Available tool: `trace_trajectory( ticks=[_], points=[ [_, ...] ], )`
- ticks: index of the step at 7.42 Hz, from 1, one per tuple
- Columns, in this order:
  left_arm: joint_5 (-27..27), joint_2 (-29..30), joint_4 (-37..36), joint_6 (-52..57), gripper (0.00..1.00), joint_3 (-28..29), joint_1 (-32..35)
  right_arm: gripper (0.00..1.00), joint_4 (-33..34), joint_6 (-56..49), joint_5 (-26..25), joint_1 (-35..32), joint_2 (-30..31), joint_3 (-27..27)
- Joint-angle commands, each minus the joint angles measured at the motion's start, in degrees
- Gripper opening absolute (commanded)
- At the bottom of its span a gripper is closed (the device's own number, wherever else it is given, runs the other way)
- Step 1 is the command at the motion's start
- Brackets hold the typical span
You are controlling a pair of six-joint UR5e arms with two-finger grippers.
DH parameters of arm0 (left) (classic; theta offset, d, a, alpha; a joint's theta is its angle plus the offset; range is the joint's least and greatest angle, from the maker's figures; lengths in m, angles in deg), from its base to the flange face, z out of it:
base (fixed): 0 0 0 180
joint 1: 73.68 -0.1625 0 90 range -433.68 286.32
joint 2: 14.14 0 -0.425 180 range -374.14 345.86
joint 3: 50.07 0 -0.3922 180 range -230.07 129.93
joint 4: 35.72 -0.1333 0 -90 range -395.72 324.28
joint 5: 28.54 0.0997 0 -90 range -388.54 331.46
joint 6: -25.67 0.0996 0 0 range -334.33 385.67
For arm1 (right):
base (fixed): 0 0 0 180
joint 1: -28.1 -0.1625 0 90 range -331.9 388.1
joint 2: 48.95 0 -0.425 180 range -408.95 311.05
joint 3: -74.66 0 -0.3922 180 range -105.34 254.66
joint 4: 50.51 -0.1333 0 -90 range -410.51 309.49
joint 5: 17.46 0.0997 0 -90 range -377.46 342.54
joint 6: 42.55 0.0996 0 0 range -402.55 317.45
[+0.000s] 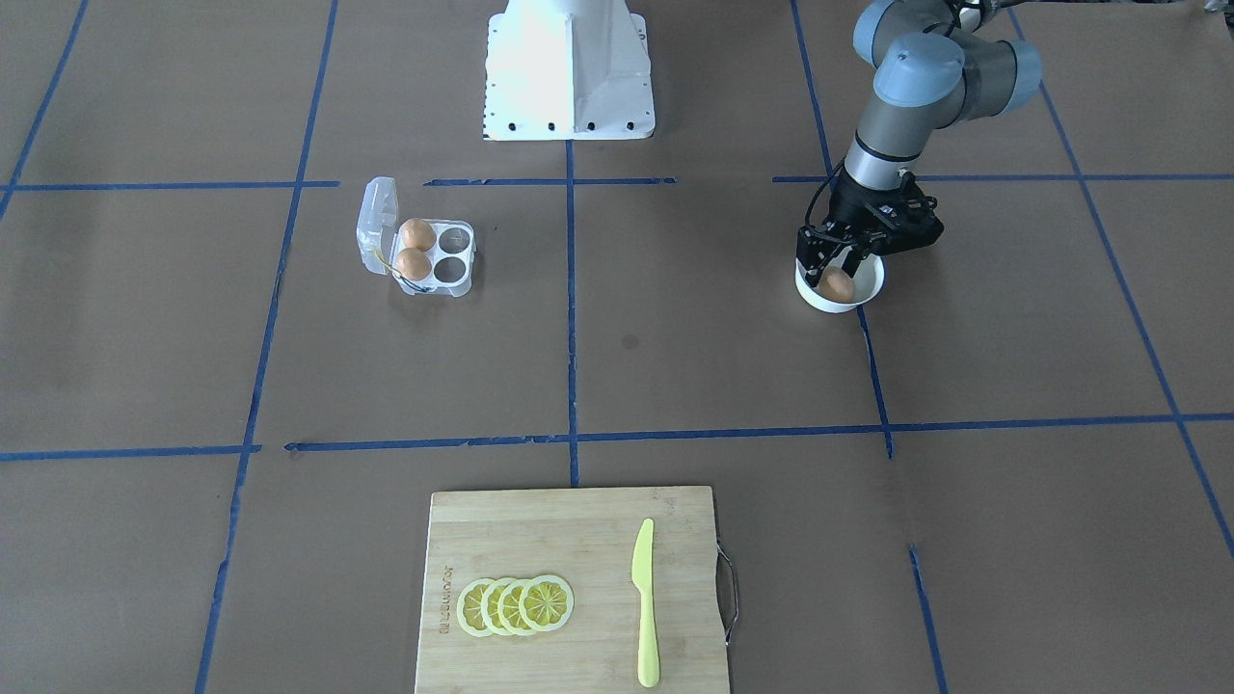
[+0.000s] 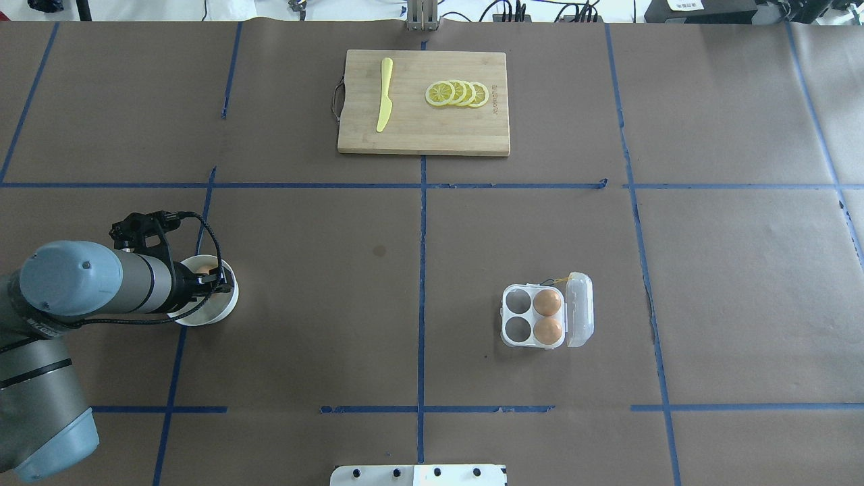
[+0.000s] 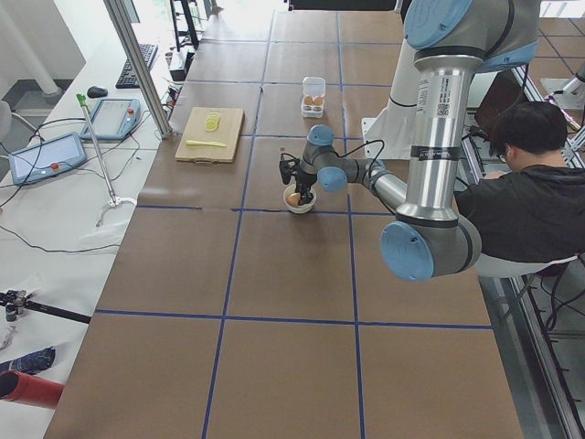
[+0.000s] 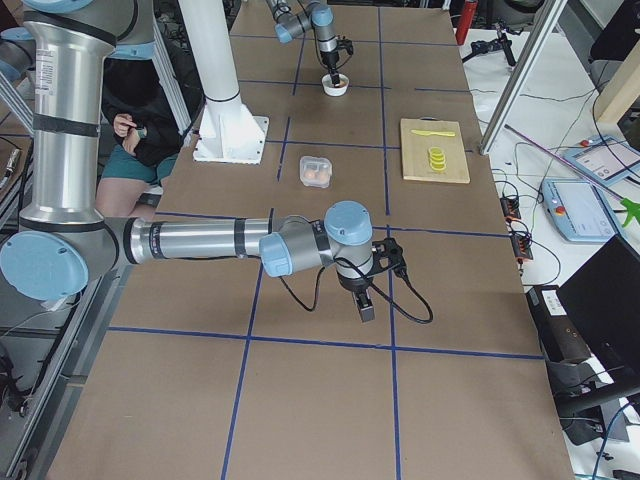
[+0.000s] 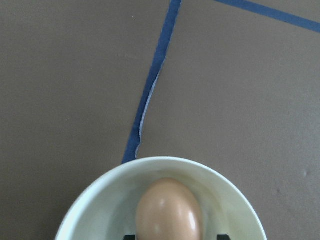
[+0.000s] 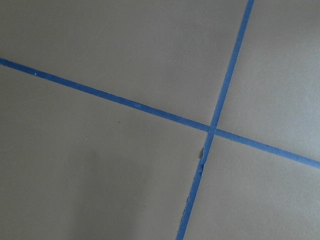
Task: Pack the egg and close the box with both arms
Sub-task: 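Close the left gripper around the brown egg inside the bowl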
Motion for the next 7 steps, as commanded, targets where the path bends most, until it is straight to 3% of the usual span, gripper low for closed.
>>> trace_trajectory(
  ticks=[1,7],
  points=[
    [0.0,0.1,0.0,0.1,0.63,0.2,-0.1,1.0,0.0,0.0,0.0,0.0,0.0,0.1],
    [1.0,0.0,0.0,4.4,0.63,0.3,0.0,1.0,0.0,0.0,0.0,0.0,0.0,0.0]
  ],
)
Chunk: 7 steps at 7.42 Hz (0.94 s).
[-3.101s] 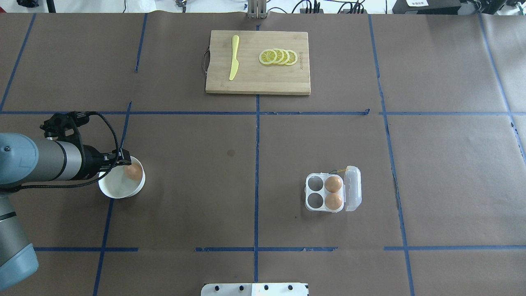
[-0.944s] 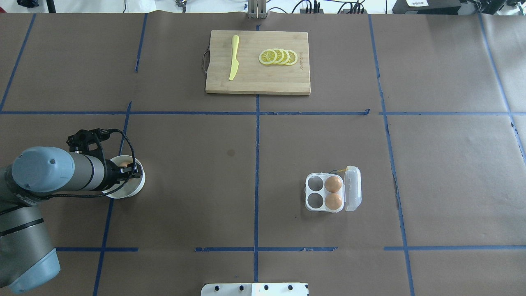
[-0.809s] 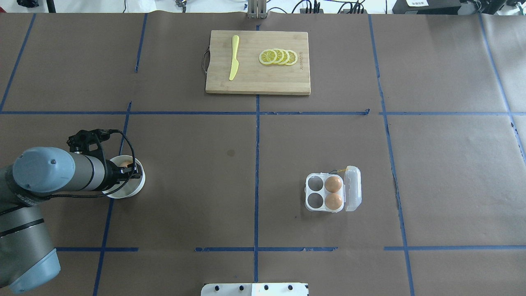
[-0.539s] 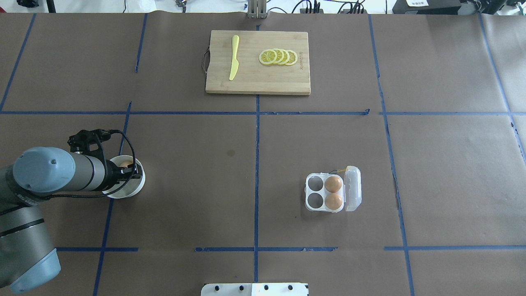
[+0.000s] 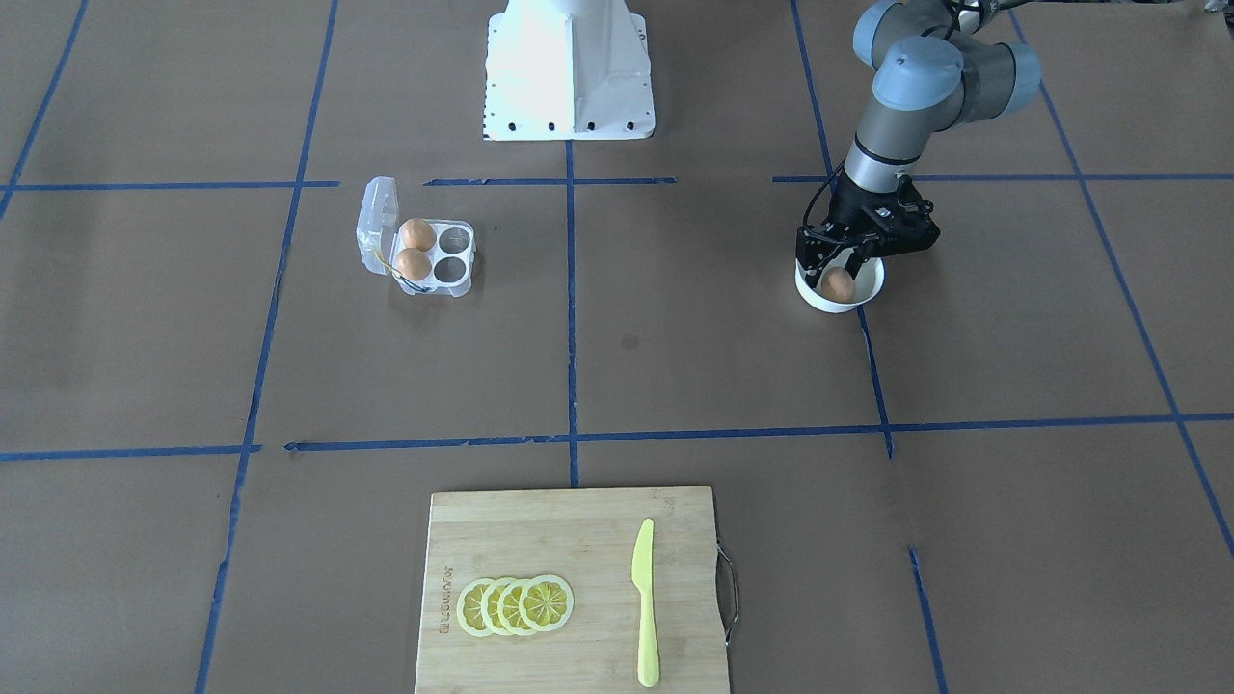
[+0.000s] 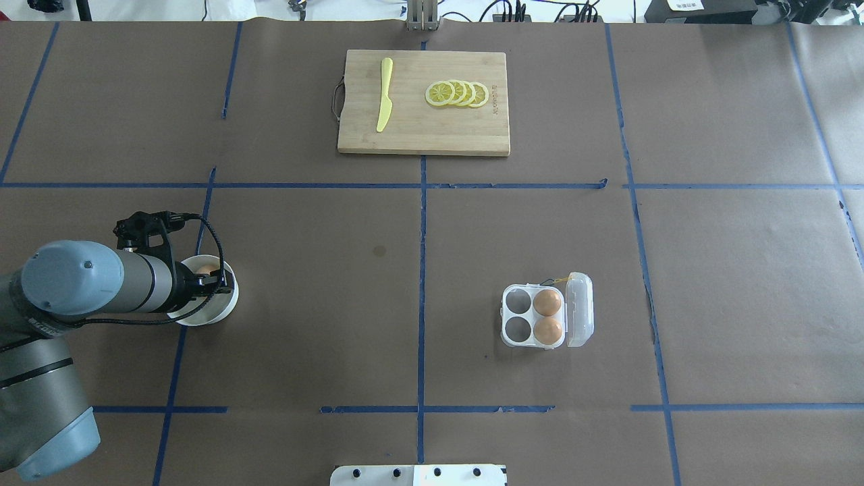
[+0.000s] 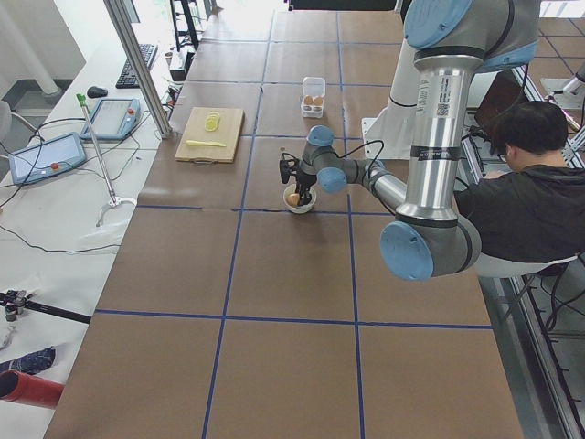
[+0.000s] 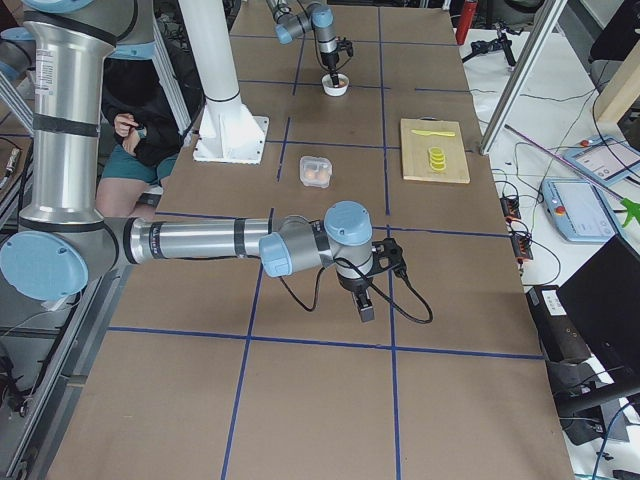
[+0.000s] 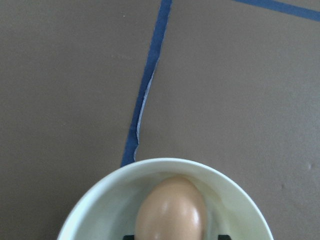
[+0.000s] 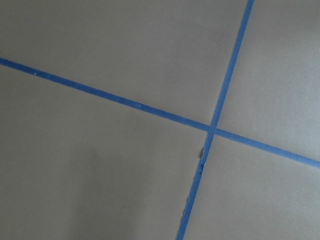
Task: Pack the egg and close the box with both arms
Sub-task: 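Close the left gripper around the brown egg inside the bowl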
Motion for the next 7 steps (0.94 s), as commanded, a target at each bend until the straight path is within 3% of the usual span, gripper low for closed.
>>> trace_trajectory(
  ticks=[1,5,7],
  points=[
    [2.2,0.0,0.0,0.2,0.64,0.0,0.0,1.0,0.0,0.0,0.0,-0.1,0.0,0.0],
    [2.3,0.1,0.0,3.1,0.68,-0.2,0.3,1.0,0.0,0.0,0.2,0.0,0.0,0.2],
    [2.3,0.1,0.0,3.0,0.62,0.0,0.3,1.0,0.0,0.0,0.2,-0.1,0.0,0.1]
  ],
)
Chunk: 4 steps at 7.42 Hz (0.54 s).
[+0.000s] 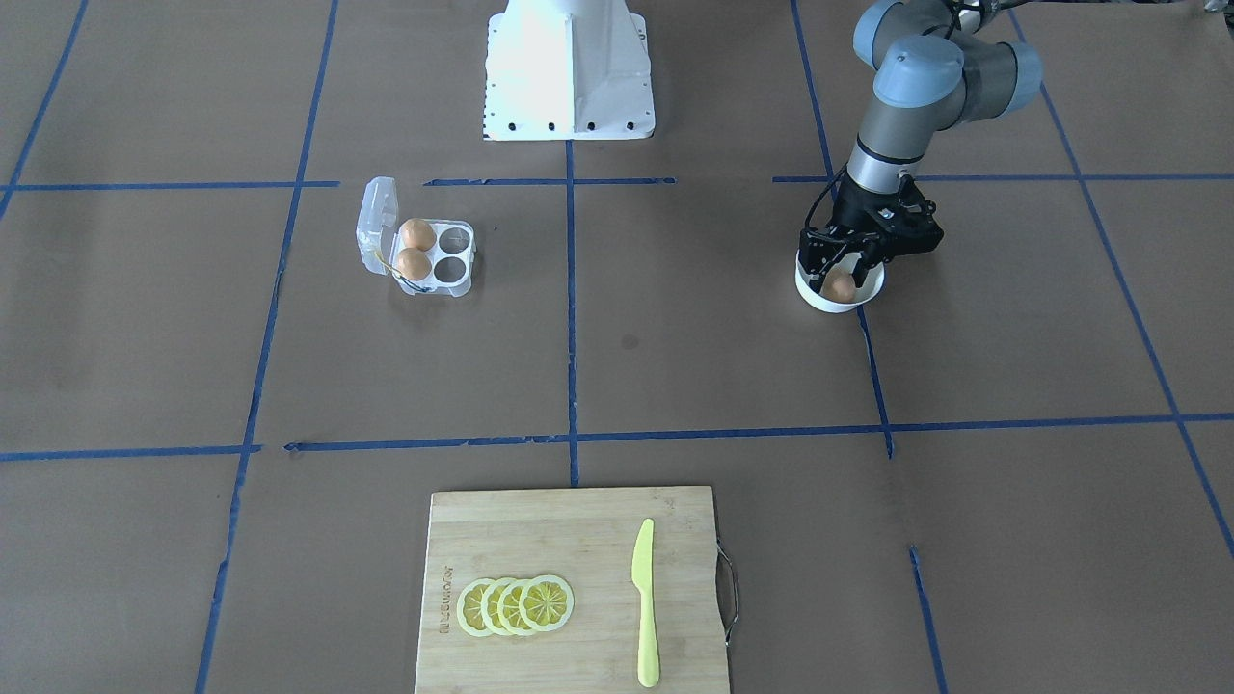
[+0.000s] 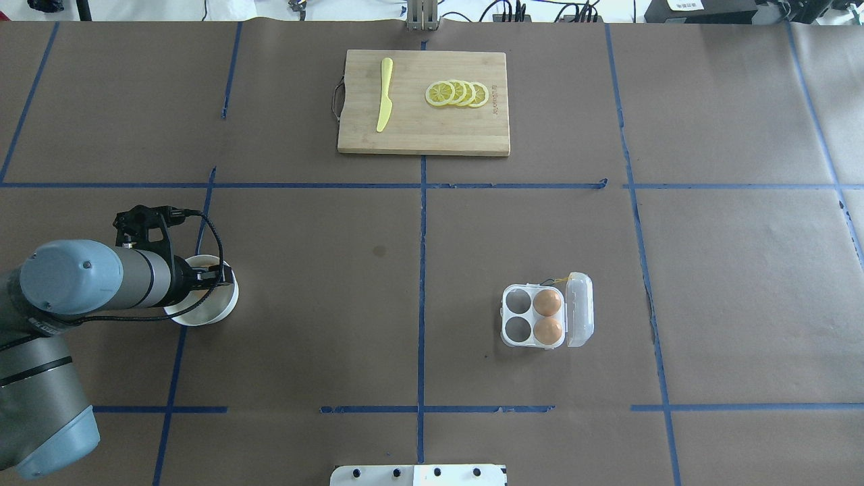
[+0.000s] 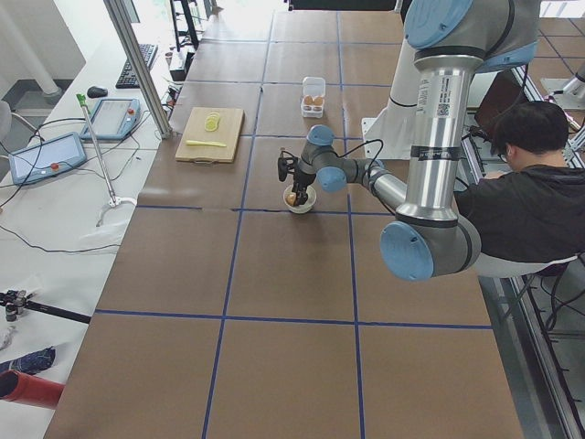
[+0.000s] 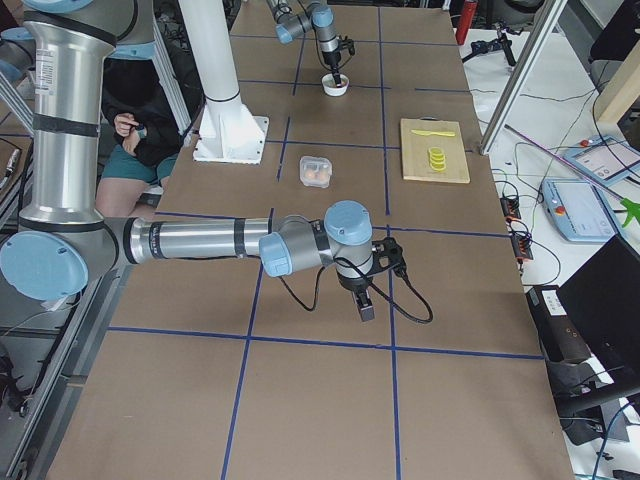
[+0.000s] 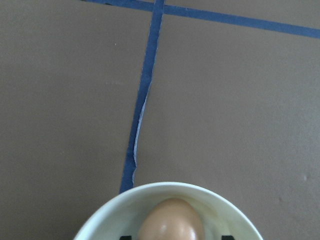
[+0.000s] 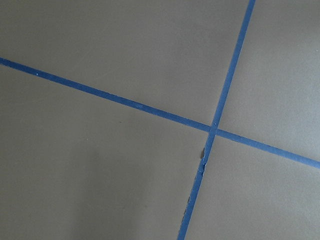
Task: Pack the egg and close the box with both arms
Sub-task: 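Close the left gripper around the brown egg inside the bowl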
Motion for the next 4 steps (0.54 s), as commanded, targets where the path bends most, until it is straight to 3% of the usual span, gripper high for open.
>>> trace_trajectory(
  ticks=[1,4],
  points=[
    [0.0,0.0,0.1,0.0,0.51,-0.1,0.0,1.0,0.0,0.0,0.0,0.0,0.0,0.1],
    [0.0,-0.1,0.3,0.1,0.03,-1.6,0.4,1.0,0.0,0.0,0.0,0.0,-0.1,0.1]
  ],
)
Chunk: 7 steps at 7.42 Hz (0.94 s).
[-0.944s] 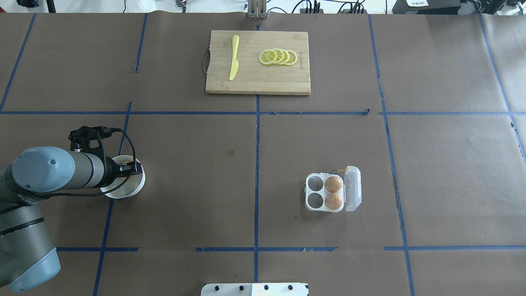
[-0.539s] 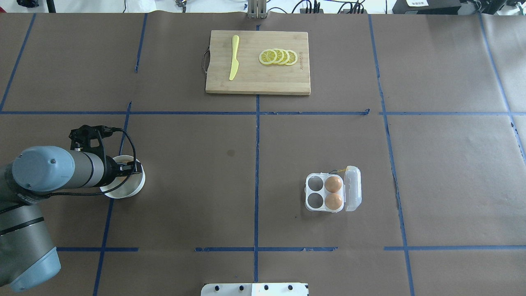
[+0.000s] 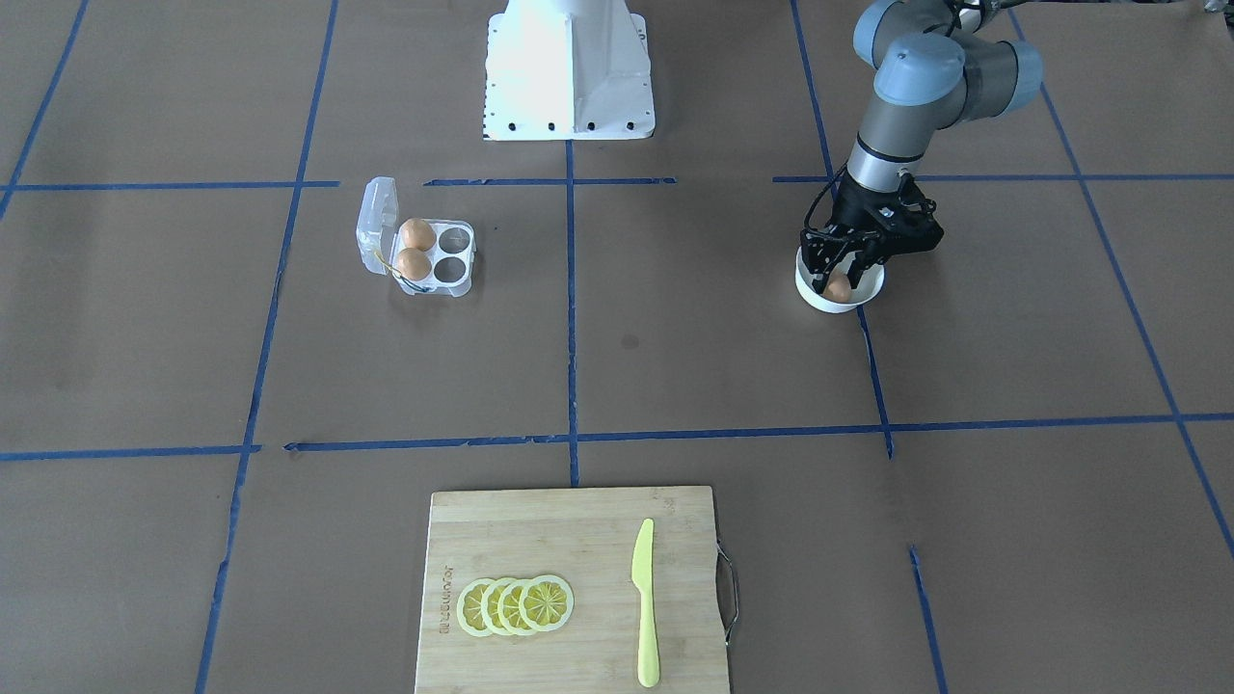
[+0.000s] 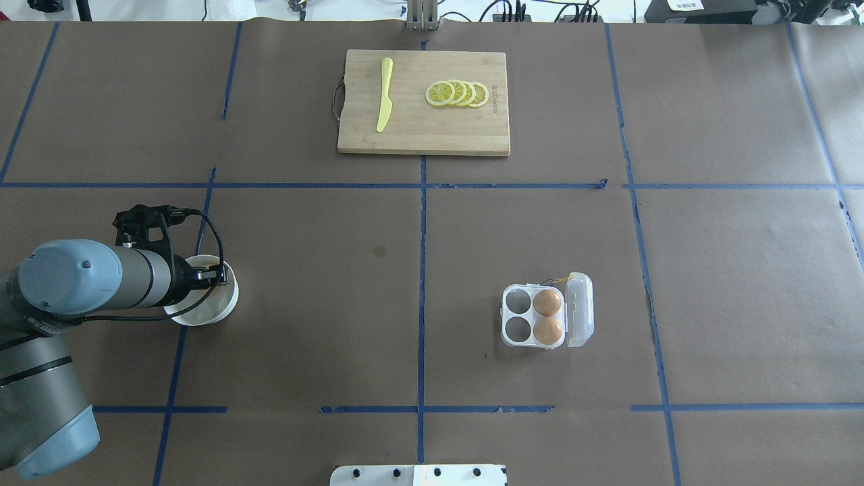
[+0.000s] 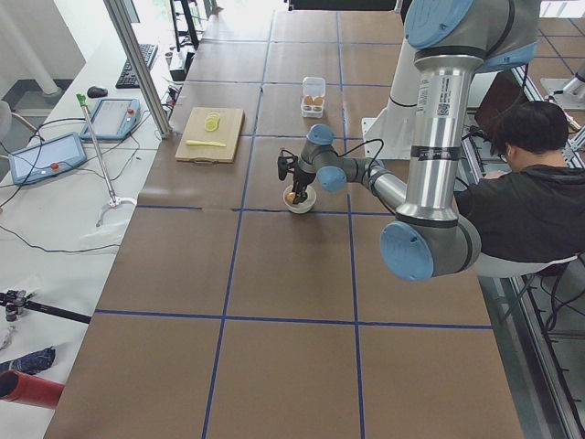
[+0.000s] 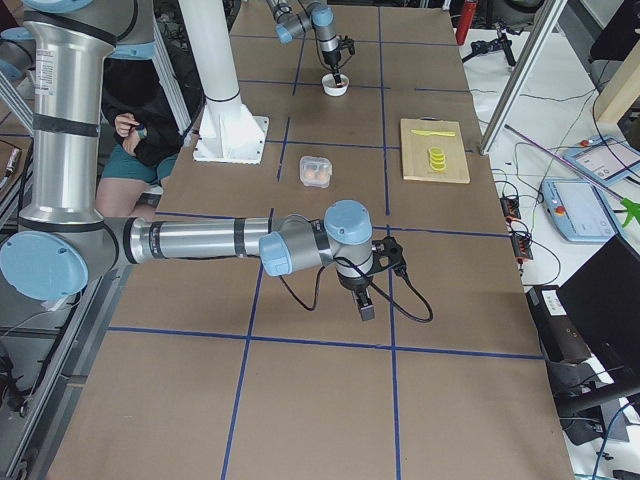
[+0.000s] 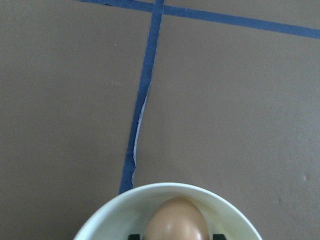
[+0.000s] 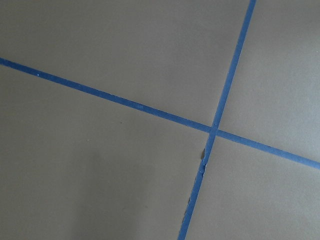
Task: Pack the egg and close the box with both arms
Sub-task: 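Close the left gripper around the brown egg inside the bowl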
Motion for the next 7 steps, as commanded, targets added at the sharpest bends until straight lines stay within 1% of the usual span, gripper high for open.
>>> trace_trajectory(
  ticks=[1,2,3,4,5,6,7],
  points=[
    [0.1,-0.5,0.2,0.1,0.0,-2.1,0.3,1.0,0.0,0.0,0.0,-0.1,0.0,-0.1],
    [0.1,-0.9,0.1,2.2,0.0,-3.9,0.5,1.0,0.0,0.1,0.0,-0.1,-0.1,-0.1],
    [0.0,-1.0,0.1,7.4,0.0,-6.0,1.5,1.0,0.0,0.0,0.0,0.0,-0.1,0.0],
    [0.2,-0.6,0.3,10.1,0.0,-6.7,2.0,1.0,0.0,0.0,0.0,0.0,-0.1,-0.1],
    [2.4,-0.3,1.4,13.4,0.0,-8.0,2.4,1.0,0.0,0.0,0.0,0.0,-0.1,-0.1],
    [4.5,-0.4,6.8,21.5,0.0,-8.4,2.4,1.0,0.0,0.0,0.0,0.0,-0.1,-0.1],
    [5.1,-0.2,13.7,26.0,0.0,-7.6,2.3,1.0,0.0,0.0,0.0,0.0,-0.2,-0.2]
  ],
)
